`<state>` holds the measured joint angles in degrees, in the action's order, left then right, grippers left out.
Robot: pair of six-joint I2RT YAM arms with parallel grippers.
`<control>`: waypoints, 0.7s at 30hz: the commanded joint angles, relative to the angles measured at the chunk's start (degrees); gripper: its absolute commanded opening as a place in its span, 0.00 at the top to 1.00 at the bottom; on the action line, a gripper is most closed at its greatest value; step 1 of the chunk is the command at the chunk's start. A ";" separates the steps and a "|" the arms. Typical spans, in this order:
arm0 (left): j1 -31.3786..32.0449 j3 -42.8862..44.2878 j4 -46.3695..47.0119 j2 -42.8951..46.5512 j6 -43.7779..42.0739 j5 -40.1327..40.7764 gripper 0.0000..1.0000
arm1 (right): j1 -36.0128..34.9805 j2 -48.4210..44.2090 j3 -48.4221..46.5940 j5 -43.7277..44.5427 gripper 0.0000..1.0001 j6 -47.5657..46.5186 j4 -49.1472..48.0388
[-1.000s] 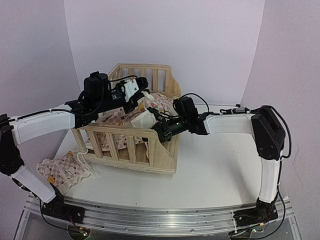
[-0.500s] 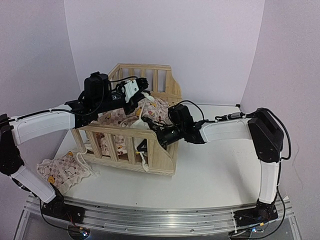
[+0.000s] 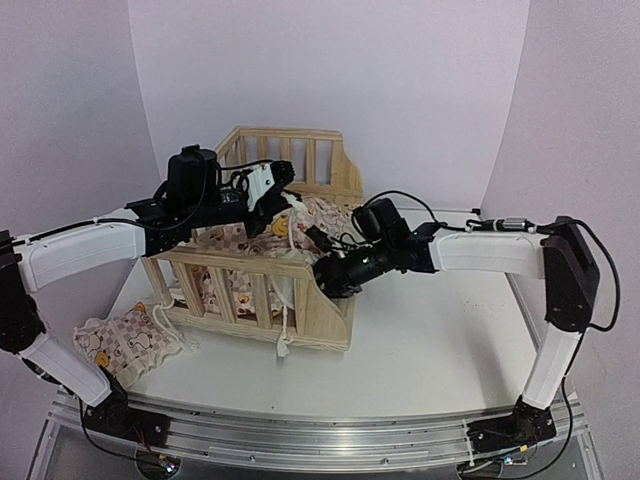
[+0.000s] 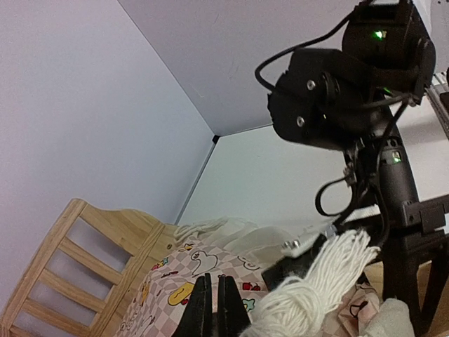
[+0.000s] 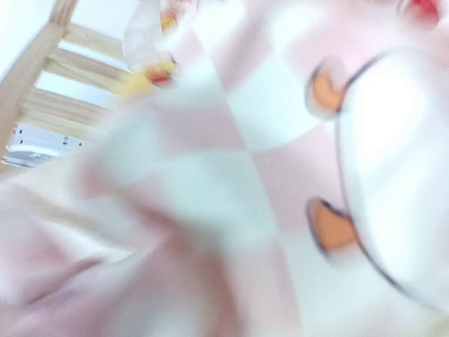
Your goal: Set up the pet bed
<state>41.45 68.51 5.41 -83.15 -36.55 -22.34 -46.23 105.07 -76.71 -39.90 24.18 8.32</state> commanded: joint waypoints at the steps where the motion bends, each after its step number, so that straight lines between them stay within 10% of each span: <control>1: -0.02 0.22 -2.30 3.09 2.94 -4.56 1.00 | 0.42 -7.28 -0.66 7.51 0.41 -3.09 7.16; 11: 0.72 -0.91 -2.07 4.21 5.45 -7.73 1.00 | -0.66 -27.34 8.36 37.00 0.48 2.60 15.51; 21: 1.27 -3.21 0.23 5.08 6.07 -7.81 1.00 | -34.43 -35.97 31.59 72.76 0.61 -7.80 -11.51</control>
<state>42.46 66.05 3.04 -80.80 -31.41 -29.02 -71.38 65.09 -53.38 16.08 21.01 11.38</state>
